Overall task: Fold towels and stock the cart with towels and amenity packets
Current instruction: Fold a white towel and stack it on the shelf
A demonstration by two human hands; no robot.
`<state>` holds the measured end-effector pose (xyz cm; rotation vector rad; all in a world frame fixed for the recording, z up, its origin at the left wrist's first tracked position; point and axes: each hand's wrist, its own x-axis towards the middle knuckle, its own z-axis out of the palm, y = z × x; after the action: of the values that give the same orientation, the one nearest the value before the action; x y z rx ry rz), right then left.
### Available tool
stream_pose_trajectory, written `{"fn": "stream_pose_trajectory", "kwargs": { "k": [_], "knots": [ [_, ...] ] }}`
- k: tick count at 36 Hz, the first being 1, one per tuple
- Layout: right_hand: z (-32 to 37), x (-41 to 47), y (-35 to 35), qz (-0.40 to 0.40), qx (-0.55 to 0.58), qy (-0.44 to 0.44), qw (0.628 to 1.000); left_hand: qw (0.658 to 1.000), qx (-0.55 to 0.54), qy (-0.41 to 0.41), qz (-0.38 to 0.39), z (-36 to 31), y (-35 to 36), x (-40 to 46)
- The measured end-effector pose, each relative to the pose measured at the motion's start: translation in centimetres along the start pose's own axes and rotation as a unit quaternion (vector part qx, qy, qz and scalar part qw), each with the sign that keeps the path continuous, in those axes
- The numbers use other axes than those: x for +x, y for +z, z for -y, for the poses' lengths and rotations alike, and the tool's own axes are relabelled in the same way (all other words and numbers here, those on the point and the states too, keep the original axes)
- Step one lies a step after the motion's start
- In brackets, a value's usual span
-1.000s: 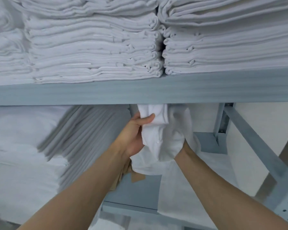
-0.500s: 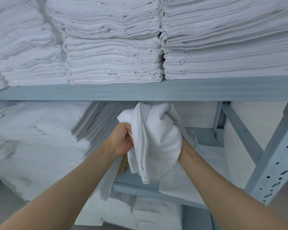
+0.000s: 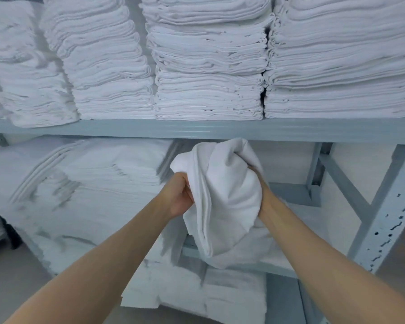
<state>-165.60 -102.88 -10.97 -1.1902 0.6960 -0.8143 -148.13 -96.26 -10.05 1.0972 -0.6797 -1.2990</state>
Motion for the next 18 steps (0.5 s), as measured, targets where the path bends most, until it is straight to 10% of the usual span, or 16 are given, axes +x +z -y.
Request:
{"fn": "stream_pose_trajectory", "kwargs": {
  "k": [15,18],
  "knots": [
    [-0.9,-11.1,8.8,-0.196,0.154,0.031,0.968,0.986,-0.16,0.016,0.049,-2.4,-0.3,-13.4],
    [-2.8,-11.2,9.4,-0.25,-0.007,-0.014,0.968,0.986,-0.161,-0.002,0.048,-1.1,0.6,-14.4]
  ]
}}
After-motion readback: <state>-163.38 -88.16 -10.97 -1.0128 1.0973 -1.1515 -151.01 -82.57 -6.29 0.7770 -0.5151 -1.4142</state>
